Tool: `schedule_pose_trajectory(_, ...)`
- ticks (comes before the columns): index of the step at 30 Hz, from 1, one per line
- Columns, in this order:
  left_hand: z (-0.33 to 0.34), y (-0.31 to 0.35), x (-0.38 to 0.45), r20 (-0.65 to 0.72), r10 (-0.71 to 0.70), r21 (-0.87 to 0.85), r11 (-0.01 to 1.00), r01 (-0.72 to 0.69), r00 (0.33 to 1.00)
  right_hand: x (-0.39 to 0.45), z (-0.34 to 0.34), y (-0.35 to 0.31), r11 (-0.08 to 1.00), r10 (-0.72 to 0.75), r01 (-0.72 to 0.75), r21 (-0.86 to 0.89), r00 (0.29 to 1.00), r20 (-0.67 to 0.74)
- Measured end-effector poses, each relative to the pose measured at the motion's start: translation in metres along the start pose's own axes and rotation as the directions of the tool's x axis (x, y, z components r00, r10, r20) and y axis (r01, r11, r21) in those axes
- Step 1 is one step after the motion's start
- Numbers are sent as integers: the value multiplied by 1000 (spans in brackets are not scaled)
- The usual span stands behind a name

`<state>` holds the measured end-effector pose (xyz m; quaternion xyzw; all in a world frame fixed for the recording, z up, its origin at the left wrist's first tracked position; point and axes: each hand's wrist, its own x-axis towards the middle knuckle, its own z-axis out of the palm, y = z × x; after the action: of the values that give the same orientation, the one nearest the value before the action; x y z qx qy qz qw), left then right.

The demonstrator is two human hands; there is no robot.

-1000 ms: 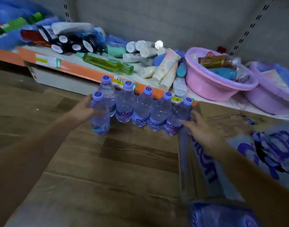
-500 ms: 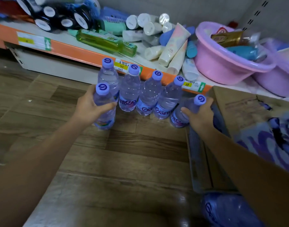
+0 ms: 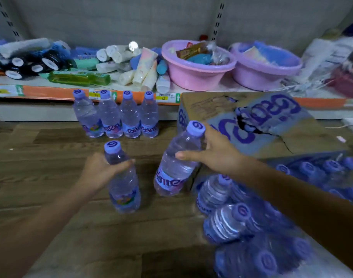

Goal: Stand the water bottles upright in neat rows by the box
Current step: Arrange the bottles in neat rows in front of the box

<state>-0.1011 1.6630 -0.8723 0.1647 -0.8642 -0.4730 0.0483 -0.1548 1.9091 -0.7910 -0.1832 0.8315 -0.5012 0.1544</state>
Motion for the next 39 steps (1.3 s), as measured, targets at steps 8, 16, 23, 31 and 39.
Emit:
schedule_pose_trajectory(8, 42, 205, -87, 164, 310, -340, 909, -241, 937, -156, -176, -51, 962, -238, 262, 77, 942, -237)
schedule_pose_trajectory(16, 185, 324, -165, 318, 331, -364, 908, -208, 888, -262, -281, 26, 977, -202, 213, -15, 903, -379)
schedule_pose_trajectory(23, 341, 287, -210, 237, 42, -166, 986, -3, 971, -308, -286, 170, 1000, -9, 6, -9, 951, -310)
schedule_pose_trajectory(31, 404, 216, -245, 22, 74, 174, 982, -76, 997, -312, -228, 258, 990, 75, -44, 133, 969, -237)
schedule_pose_trajectory(39, 375, 177, -250, 541, 239, -233, 964, -129, 806, -316, -221, 264, 980, 128, -95, 175, 973, -191)
